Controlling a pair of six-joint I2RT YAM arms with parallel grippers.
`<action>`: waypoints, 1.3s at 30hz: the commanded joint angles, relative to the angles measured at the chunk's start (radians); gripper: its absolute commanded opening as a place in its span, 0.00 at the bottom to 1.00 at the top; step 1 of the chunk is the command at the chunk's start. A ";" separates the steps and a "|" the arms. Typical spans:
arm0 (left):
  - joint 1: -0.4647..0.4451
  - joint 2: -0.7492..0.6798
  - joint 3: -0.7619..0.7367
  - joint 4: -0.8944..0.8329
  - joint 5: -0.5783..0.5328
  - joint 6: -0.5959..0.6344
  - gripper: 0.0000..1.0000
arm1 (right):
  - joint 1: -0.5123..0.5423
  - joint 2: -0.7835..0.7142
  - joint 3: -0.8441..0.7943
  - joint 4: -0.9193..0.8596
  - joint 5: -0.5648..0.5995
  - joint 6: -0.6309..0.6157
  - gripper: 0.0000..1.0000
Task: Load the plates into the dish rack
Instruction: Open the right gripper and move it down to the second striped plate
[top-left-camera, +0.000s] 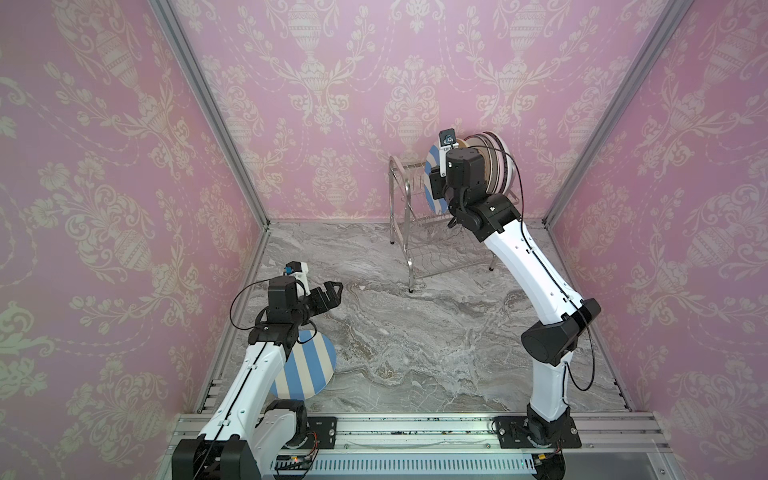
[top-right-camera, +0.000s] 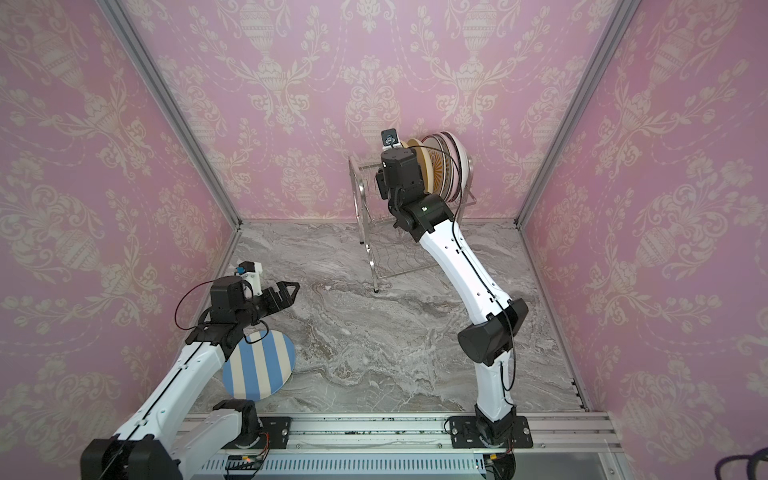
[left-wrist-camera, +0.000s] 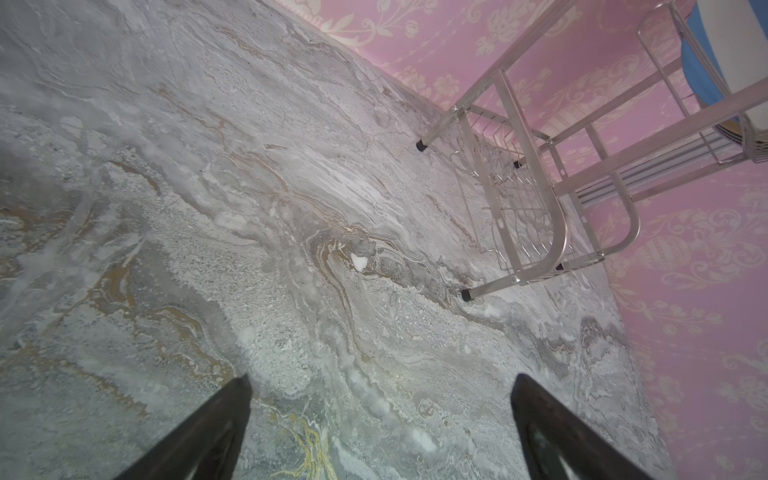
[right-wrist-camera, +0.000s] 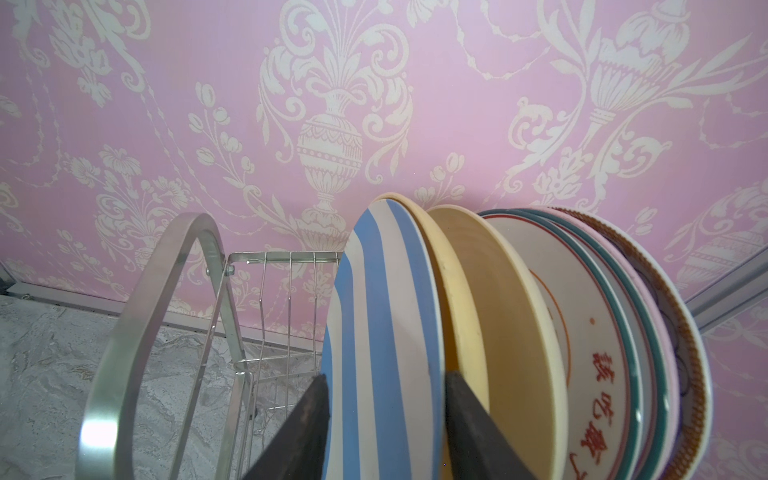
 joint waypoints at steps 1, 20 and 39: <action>0.009 -0.031 0.043 -0.086 -0.139 0.053 0.99 | 0.026 -0.111 -0.039 -0.020 -0.020 -0.010 0.52; 0.231 -0.070 -0.026 -0.253 -0.661 -0.037 0.99 | 0.338 -0.440 -1.116 0.411 -0.833 0.522 0.66; 0.640 0.013 -0.219 -0.155 -0.207 -0.174 0.99 | 0.464 0.071 -0.995 0.579 -0.978 0.769 0.63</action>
